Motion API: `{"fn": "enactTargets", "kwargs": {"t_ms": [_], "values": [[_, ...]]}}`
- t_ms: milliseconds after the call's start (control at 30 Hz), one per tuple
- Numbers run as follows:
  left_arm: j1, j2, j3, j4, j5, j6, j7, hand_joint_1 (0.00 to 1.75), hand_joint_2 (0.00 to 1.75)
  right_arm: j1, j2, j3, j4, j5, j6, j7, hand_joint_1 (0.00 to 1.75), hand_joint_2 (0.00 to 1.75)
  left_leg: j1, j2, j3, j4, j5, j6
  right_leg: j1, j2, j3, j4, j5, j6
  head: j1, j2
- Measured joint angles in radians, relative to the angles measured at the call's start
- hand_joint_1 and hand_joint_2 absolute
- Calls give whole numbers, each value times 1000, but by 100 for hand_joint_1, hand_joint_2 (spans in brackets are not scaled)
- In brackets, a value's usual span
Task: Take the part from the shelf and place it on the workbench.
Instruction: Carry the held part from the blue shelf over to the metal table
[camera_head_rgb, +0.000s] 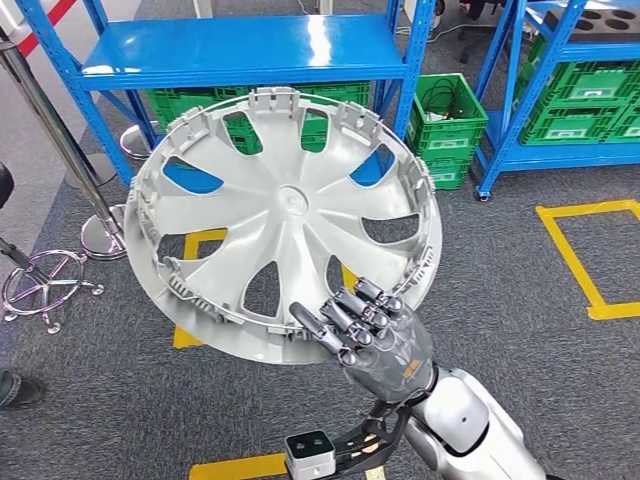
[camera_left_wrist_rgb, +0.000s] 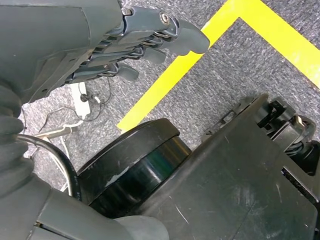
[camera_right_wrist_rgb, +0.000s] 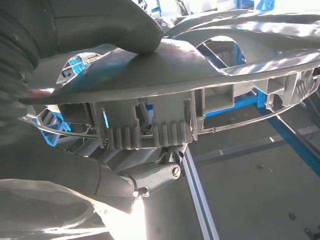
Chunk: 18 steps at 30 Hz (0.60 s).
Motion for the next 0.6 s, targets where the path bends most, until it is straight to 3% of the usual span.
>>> {"fn": "enactTargets", "kwargs": {"t_ms": [100, 233, 300, 367, 400, 433, 467, 533, 600], "values": [[0, 0, 0, 0, -1, 0, 0, 0, 175, 2, 0, -4, -3, 0, 0, 0, 175, 175, 0, 0, -1, 1, 0, 0, 0, 0, 0, 0, 1, 0, 0, 0], [-2, 1, 0, 0, -9, -3, 3, 0, 175, 5, 4, -9, -15, 0, 0, -5, 175, 175, 2, 4, 6, -21, 12, 20, -4, 2, -5, -4, 1, 14, -1, 0], [-4, 1, 0, 0, -14, -4, 3, 0, 175, 7, 5, -12, -22, -1, 0, -8, 175, 175, 10, 13, 10, -43, 25, 26, -4, 6, -41, 61, -42, 17, 4, 0], [-6, 1, 0, 0, -18, -6, 3, 0, 175, 8, 5, -14, -24, -1, 0, -9, 175, 175, 11, 22, 7, -46, 28, 28, -9, 8, -106, 194, -106, 25, 8, 0], [-6, 1, 0, 0, -20, -8, 3, 0, 175, 10, 5, -15, -25, -1, 0, -9, 175, 175, 12, 27, 5, -46, 28, 26, -12, 8, -133, 249, -124, 30, 9, 0], [-6, 1, 0, 0, -22, -10, 3, 0, 175, 12, 5, -15, -25, -1, 0, -9, 175, 175, 14, 33, 4, -45, 28, 23, -17, 7, -145, 271, -123, 35, 9, 0], [-7, 1, 0, 0, -23, -12, 3, 0, 175, 14, 5, -15, -25, -1, 0, -9, 175, 175, 17, 39, 4, -43, 27, 18, -21, 5, -136, 252, -102, 40, 9, 0], [-8, 1, 0, 0, -26, -16, 3, 0, 175, 15, 5, -15, -25, -1, 0, -10, 175, 175, 25, 50, 3, -32, 21, 1, -29, -20, -70, 121, -36, 53, 11, 0], [-10, 4, 0, 0, -29, -17, 4, 0, 175, 14, 6, -15, -27, -1, 0, -10, 175, 175, 24, 58, -1, -14, 12, -18, -31, -43, -20, 25, -4, 49, 16, 0]]}}
